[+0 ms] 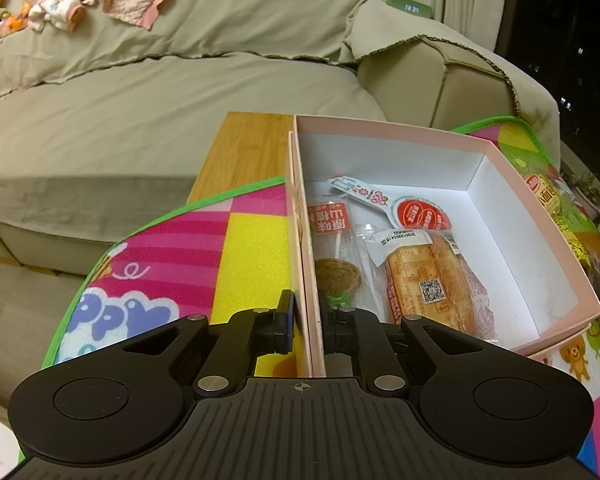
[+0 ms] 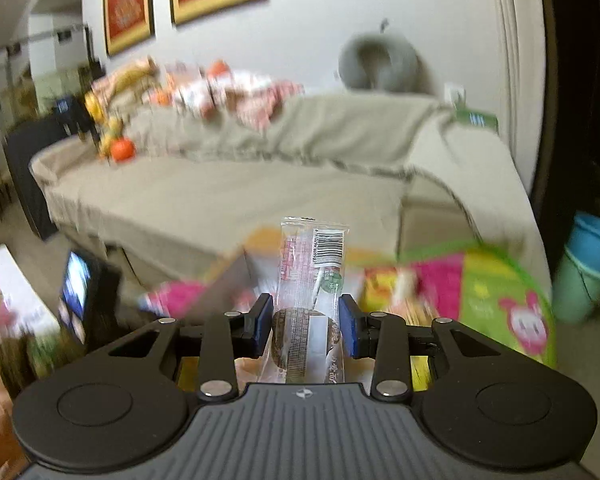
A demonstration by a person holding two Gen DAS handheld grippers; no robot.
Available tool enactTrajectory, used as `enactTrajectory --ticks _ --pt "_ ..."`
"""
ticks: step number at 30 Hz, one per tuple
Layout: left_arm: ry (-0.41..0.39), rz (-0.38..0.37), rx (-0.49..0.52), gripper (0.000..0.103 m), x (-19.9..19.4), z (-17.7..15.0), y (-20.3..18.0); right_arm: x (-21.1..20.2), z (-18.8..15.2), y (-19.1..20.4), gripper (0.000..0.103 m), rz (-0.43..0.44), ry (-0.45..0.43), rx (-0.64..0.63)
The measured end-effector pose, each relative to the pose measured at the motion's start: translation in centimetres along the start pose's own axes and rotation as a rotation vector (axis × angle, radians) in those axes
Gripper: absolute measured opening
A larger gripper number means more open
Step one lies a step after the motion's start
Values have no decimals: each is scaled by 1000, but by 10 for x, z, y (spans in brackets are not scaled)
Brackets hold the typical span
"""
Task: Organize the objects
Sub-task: 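Grasp a clear barcode packet with the right gripper and lift it, then lower the clear packet into the pink box and open the right gripper, then grasp the clear grain-bar packet with the right gripper and lift it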
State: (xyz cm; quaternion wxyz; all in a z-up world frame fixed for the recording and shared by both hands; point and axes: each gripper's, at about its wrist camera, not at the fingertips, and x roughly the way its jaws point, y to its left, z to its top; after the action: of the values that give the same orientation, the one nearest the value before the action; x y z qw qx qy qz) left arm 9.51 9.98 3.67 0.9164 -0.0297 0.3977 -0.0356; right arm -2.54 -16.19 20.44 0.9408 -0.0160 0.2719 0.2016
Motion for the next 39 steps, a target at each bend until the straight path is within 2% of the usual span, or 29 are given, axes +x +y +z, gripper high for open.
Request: enactTrajectory --ticks 3,6,8,12,15,18,28,39 --pt "0 0 0 12 0 0 0 15 18 6 35 16 -37 17" --pt "0 0 1 12 0 0 0 45 25 10 36 33 -1 52" --pt "0 -1 1 12 0 0 0 62 21 13 40 34 19 57" --pt "-1 0 3 12 0 0 0 79 6 14 40 16 58 54" --pt "-1 -1 3 12 -1 1 0 81 -6 3 43 -14 81 76" --pt "-2 -1 4 12 0 0 0 80 -20 -11 50 -58 105 93" --pt "-1 -2 4 12 -1 0 0 76 -77 -60 53 -185 218 167" --pt "-2 -2 5 12 -1 0 0 85 -83 -69 59 -209 232 167"
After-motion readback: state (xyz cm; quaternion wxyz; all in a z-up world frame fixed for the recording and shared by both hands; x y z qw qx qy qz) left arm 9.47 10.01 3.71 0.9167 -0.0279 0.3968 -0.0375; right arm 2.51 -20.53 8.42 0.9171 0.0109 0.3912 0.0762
